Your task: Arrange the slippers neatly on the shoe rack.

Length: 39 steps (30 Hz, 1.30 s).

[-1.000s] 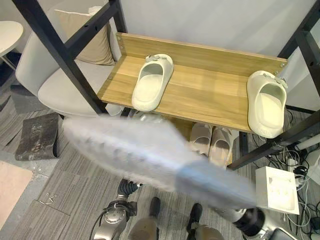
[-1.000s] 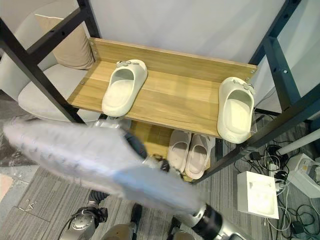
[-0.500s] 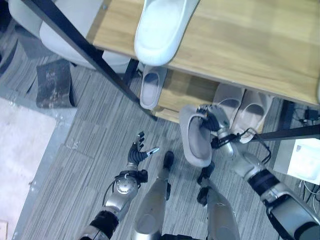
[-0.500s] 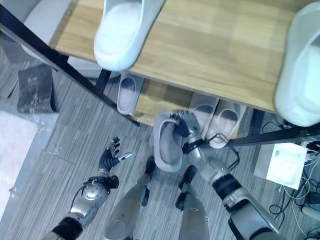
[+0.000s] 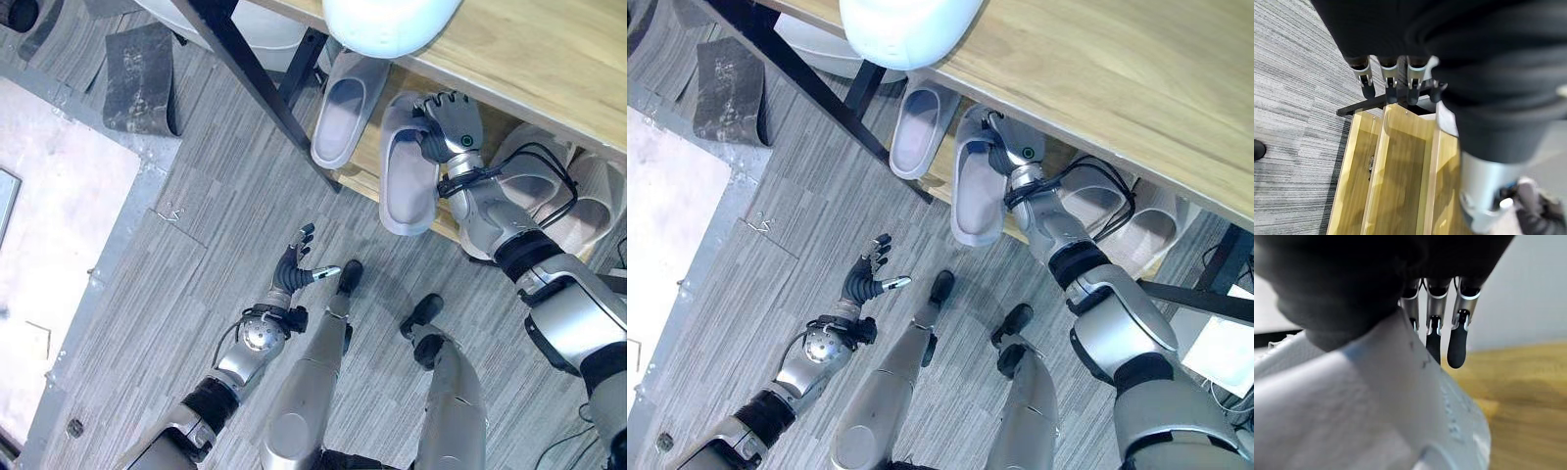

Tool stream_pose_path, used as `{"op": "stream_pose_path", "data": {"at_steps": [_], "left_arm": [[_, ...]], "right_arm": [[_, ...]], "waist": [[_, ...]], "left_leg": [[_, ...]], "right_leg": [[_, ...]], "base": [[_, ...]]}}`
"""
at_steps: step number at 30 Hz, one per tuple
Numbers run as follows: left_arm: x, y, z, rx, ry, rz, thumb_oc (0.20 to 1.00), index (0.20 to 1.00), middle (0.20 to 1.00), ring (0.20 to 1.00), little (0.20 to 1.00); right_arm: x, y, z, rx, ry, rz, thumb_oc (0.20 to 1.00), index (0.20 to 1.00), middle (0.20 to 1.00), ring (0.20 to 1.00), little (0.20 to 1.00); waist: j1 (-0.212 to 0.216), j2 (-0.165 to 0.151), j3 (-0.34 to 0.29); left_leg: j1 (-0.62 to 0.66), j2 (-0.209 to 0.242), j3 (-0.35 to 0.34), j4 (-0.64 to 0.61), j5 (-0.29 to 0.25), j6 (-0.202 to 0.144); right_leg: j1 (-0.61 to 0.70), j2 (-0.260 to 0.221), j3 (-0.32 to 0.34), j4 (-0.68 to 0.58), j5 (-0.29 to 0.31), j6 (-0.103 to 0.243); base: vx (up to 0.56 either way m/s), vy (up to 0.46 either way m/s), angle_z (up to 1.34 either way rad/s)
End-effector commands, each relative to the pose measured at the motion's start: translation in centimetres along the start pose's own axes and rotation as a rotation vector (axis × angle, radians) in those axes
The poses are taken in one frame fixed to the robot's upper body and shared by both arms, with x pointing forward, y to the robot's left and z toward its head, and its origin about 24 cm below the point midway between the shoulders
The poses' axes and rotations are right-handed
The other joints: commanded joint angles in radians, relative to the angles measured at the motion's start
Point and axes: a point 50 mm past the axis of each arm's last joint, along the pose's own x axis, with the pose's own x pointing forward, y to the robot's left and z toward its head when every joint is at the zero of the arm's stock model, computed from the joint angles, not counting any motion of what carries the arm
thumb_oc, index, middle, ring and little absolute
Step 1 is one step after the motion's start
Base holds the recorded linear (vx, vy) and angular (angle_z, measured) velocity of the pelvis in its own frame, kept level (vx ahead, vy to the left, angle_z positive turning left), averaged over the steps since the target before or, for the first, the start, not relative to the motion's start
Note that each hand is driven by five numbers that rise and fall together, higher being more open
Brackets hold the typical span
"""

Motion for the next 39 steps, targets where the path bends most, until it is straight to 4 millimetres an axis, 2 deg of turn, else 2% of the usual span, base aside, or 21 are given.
{"op": "stream_pose_path", "data": {"at_steps": [1, 2, 6, 7, 10, 13, 14, 15, 18, 20, 25, 26, 28, 29, 31, 32, 34, 36, 37, 38, 39], "left_arm": [[-0.6, -0.6, 1.4, -0.006, -0.096, -0.044, 1.000, 1.000, 1.000, 1.000, 1.000], [-0.4, -0.7, 1.7, -0.011, -0.106, -0.048, 1.000, 1.000, 1.000, 1.000, 1.000], [-0.3, -0.5, 2.1, -0.014, -0.120, -0.039, 1.000, 1.000, 1.000, 1.000, 1.000], [-0.2, -0.4, 2.2, -0.019, -0.124, -0.037, 1.000, 1.000, 1.000, 1.000, 1.000], [-0.1, -0.5, 2.3, -0.028, -0.123, -0.036, 1.000, 1.000, 1.000, 1.000, 1.000], [0.1, -0.5, 2.3, -0.039, -0.116, -0.030, 1.000, 1.000, 1.000, 1.000, 1.000], [0.1, -0.4, 2.3, -0.038, -0.116, -0.031, 1.000, 1.000, 1.000, 1.000, 1.000], [0.0, -0.5, 2.0, -0.044, -0.102, -0.026, 1.000, 1.000, 1.000, 1.000, 1.000], [0.0, -0.5, 1.7, -0.044, -0.084, -0.027, 1.000, 1.000, 1.000, 1.000, 1.000], [-0.1, -0.4, 1.3, -0.041, -0.064, -0.026, 1.000, 1.000, 1.000, 1.000, 1.000], [-0.2, -0.2, 0.8, -0.039, -0.036, -0.002, 1.000, 1.000, 1.000, 1.000, 1.000], [-0.2, -0.2, 0.7, -0.038, -0.035, -0.002, 1.000, 1.000, 1.000, 1.000, 1.000], [-0.4, -0.1, 0.3, -0.030, -0.014, 0.015, 1.000, 1.000, 1.000, 1.000, 1.000], [-0.4, -0.1, 0.2, -0.028, -0.011, 0.021, 1.000, 1.000, 1.000, 1.000, 1.000], [-0.5, 0.0, 0.1, -0.022, -0.006, 0.024, 1.000, 1.000, 1.000, 1.000, 1.000], [-0.6, 0.0, -0.2, -0.015, 0.007, 0.028, 1.000, 1.000, 1.000, 1.000, 1.000], [-0.7, 0.1, -0.3, -0.008, 0.013, 0.031, 1.000, 1.000, 1.000, 1.000, 1.000], [-1.0, -0.1, -0.7, -0.012, 0.034, 0.037, 1.000, 1.000, 1.000, 1.000, 1.000], [-1.2, -0.2, -0.9, -0.013, 0.042, 0.037, 1.000, 1.000, 1.000, 1.000, 1.000], [-1.2, -0.2, -0.9, -0.013, 0.042, 0.037, 1.000, 1.000, 1.000, 1.000, 1.000], [-1.3, -0.1, -1.2, -0.002, 0.056, 0.038, 1.000, 1.000, 1.000, 1.000, 1.000]], "right_arm": [[1.0, -1.3, -0.5, -0.058, -0.004, -0.096, 0.200, 0.200, 0.200, 0.200, 0.200], [1.0, -1.2, -1.7, -0.096, 0.059, -0.086, 0.200, 0.200, 0.200, 0.200, 0.200], [0.2, -0.3, -3.2, -0.114, 0.167, -0.039, 0.200, 0.200, 0.200, 0.200, 0.200], [0.1, -0.1, -3.4, -0.107, 0.190, -0.023, 1.000, 1.000, 1.000, 1.000, 1.000], [0.1, 0.2, -3.4, -0.057, 0.246, 0.001, 1.000, 1.000, 1.000, 1.000, 1.000], [0.9, -0.4, -2.5, 0.103, 0.316, -0.052, 1.000, 1.000, 1.000, 1.000, 1.000], [0.9, -0.4, -2.6, 0.104, 0.317, -0.052, 1.000, 1.000, 1.000, 1.000, 1.000], [1.5, -0.8, -1.7, 0.186, 0.318, -0.089, 1.000, 1.000, 1.000, 1.000, 1.000], [2.0, -1.4, -1.0, 0.263, 0.321, -0.121, 1.000, 1.000, 1.000, 1.000, 1.000], [2.8, -2.5, 0.5, 0.387, 0.295, -0.190, 1.000, 1.000, 1.000, 1.000, 1.000], [2.7, -3.8, 3.1, 0.582, 0.225, -0.272, 1.000, 1.000, 1.000, 1.000, 1.000], [2.6, -3.8, 3.1, 0.582, 0.226, -0.271, 1.000, 1.000, 1.000, 1.000, 1.000], [1.7, -3.9, 4.1, 0.703, 0.227, -0.302, 1.000, 1.000, 1.000, 1.000, 1.000], [1.2, -3.7, 4.4, 0.745, 0.234, -0.303, 1.000, 1.000, 1.000, 1.000, 1.000], [0.7, -3.3, 4.2, 0.751, 0.242, -0.293, 1.000, 1.000, 1.000, 1.000, 1.000], [-0.7, -2.2, 4.5, 0.833, 0.280, -0.266, 1.000, 1.000, 1.000, 1.000, 1.000], [-1.3, -1.9, 4.6, 0.871, 0.296, -0.267, 1.000, 1.000, 1.000, 1.000, 1.000], [-3.9, 0.2, 4.6, 1.038, 0.425, -0.225, 1.000, 1.000, 1.000, 1.000, 1.000], [-4.8, 1.2, 4.7, 1.072, 0.466, -0.190, 1.000, 1.000, 1.000, 1.000, 1.000], [-4.8, 1.2, 4.7, 1.072, 0.466, -0.190, 1.000, 1.000, 1.000, 1.000, 1.000], [-6.2, 2.5, 4.9, 1.165, 0.541, -0.141, 1.000, 1.000, 1.000, 1.000, 1.000]], "waist": [[0.028, -0.008, -0.053], [0.032, -0.004, -0.051], [0.037, 0.003, -0.044], [0.036, 0.003, -0.042], [0.036, 0.005, -0.038], [0.026, 0.006, -0.036], [0.026, 0.006, -0.035], [0.021, 0.004, -0.035], [0.016, 0.002, -0.032], [0.007, -0.004, -0.031], [-0.021, -0.017, -0.025], [-0.020, -0.017, -0.025], [-0.036, -0.021, -0.023], [-0.043, -0.020, -0.018], [-0.047, -0.021, -0.017], [-0.057, -0.020, -0.015], [-0.062, -0.019, -0.012], [-0.076, -0.015, -0.007], [-0.080, -0.016, -0.011], [-0.079, -0.016, -0.010], [-0.084, -0.015, -0.006]], "left_leg": [[-0.050, -0.015, 0.057, 0.150, -0.173, 0.016], [-0.058, -0.019, 0.053, 0.150, -0.172, 0.017], [-0.071, -0.024, 0.050, 0.156, -0.174, 0.022], [-0.072, -0.025, 0.051, 0.159, -0.174, 0.022], [-0.067, -0.027, 0.052, 0.161, -0.177, 0.024], [-0.044, -0.029, 0.055, 0.151, -0.179, 0.026], [-0.043, -0.029, 0.055, 0.151, -0.178, 0.026], [-0.022, -0.028, 0.057, 0.136, -0.177, 0.027], [0.008, -0.024, 0.055, 0.115, -0.174, 0.027], [0.039, -0.022, 0.060, 0.090, -0.167, 0.026], [0.079, -0.014, 0.070, 0.070, -0.168, 0.025], [0.081, -0.014, 0.070, 0.070, -0.168, 0.025], [0.090, -0.011, 0.079, 0.074, -0.172, 0.028], [0.081, -0.015, 0.085, 0.076, -0.148, 0.033], [0.083, -0.014, 0.085, 0.077, -0.150, 0.034], [0.086, -0.013, 0.089, 0.079, -0.151, 0.035], [0.092, -0.014, 0.090, 0.078, -0.151, 0.036], [0.099, -0.014, 0.094, 0.078, -0.151, 0.038], [0.115, -0.011, 0.092, 0.078, -0.177, 0.035], [0.116, -0.010, 0.093, 0.080, -0.179, 0.035], [0.123, -0.009, 0.096, 0.074, -0.177, 0.036]], "right_leg": [[0.027, 0.017, 0.044, -0.035, -0.050, 0.093], [0.018, 0.016, 0.041, -0.032, -0.052, 0.092], [0.003, 0.013, 0.045, -0.023, -0.058, 0.090], [0.002, 0.012, 0.046, -0.020, -0.058, 0.090], [0.004, 0.011, 0.047, -0.017, -0.060, 0.089], [0.022, 0.010, 0.051, -0.028, -0.057, 0.088], [0.024, 0.011, 0.051, -0.029, -0.057, 0.088], [0.039, 0.014, 0.052, -0.040, -0.052, 0.088], [0.067, 0.018, 0.054, -0.062, -0.047, 0.087], [0.096, 0.022, 0.056, -0.088, -0.037, 0.088], [0.130, 0.029, 0.063, -0.112, -0.028, 0.087], [0.131, 0.029, 0.063, -0.113, -0.028, 0.087], [0.140, 0.031, 0.071, -0.115, -0.025, 0.086], [0.134, 0.027, 0.065, -0.120, 0.000, 0.077], [0.136, 0.028, 0.068, -0.118, -0.001, 0.076], [0.142, 0.026, 0.069, -0.121, 0.001, 0.078], [0.145, 0.026, 0.071, -0.122, 0.002, 0.078], [0.155, 0.023, 0.071, -0.123, 0.002, 0.079], [0.168, 0.026, 0.079, -0.118, -0.022, 0.088], [0.169, 0.026, 0.079, -0.117, -0.024, 0.088], [0.171, 0.026, 0.081, -0.119, -0.020, 0.089]], "base": [[0.01, 0.010, 0.06], [0.00, 0.000, 0.00], [0.01, 0.022, 0.03], [0.02, 0.032, -0.02], [0.01, 0.010, 0.00], [0.01, 0.011, 0.00], [0.00, 0.000, 0.00], [0.00, 0.000, 0.00], [0.02, 0.019, -0.03], [0.01, 0.009, -0.05], [0.00, 0.009, -0.03], [-0.01, 0.030, -0.09], [-0.06, 0.050, -0.16], [-0.10, 0.054, -0.15], [-0.06, 0.028, -0.08], [-0.02, 0.011, -0.06], [-0.03, 0.010, -0.08], [0.01, -0.005, -0.10], [0.07, -0.025, -0.13], [0.07, -0.021, -0.15], [-0.02, 0.006, -0.12]]}}
